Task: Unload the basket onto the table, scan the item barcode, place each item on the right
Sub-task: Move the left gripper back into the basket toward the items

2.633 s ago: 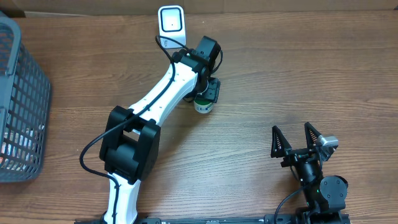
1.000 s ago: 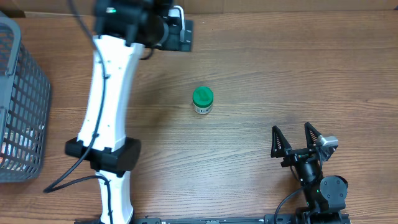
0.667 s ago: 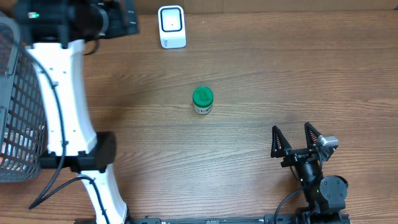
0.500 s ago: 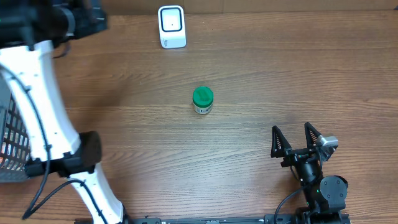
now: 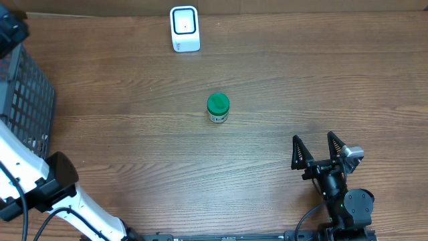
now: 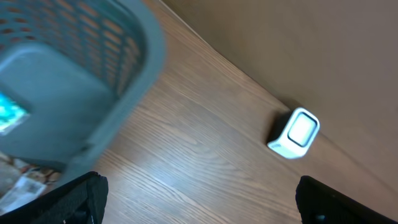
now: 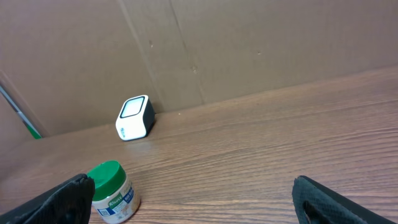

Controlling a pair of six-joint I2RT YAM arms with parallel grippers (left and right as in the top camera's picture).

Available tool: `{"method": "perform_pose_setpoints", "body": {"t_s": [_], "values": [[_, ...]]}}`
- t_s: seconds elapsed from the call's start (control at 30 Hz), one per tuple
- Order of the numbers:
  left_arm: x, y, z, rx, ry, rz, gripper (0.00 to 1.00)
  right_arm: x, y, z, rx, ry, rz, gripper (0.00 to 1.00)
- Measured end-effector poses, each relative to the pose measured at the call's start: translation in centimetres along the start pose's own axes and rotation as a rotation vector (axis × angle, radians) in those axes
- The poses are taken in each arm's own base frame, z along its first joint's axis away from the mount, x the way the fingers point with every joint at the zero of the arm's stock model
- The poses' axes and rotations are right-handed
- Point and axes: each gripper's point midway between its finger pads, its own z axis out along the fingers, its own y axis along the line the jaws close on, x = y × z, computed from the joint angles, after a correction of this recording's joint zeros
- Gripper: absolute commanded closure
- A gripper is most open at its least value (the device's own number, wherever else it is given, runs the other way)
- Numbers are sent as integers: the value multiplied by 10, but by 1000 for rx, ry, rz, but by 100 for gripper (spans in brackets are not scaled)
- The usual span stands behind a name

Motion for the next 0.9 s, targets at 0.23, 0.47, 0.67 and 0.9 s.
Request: {"method": "perform_pose_setpoints", "body": {"t_s": [0.23,0.47,0.67,0.9], "values": [[-10,29,-9,-43,-30,-60,0,0,0,0,0,0,0,0],[-14,68,-18,-158,-58,-168,0,0,0,0,1,0,0,0],[-19,98,-27,-283,-100,-235,0,0,0,0,0,0,0,0],[-11,132,-26,-417,-81,-320,2,0,0,0,1,0,-1,0]]}}
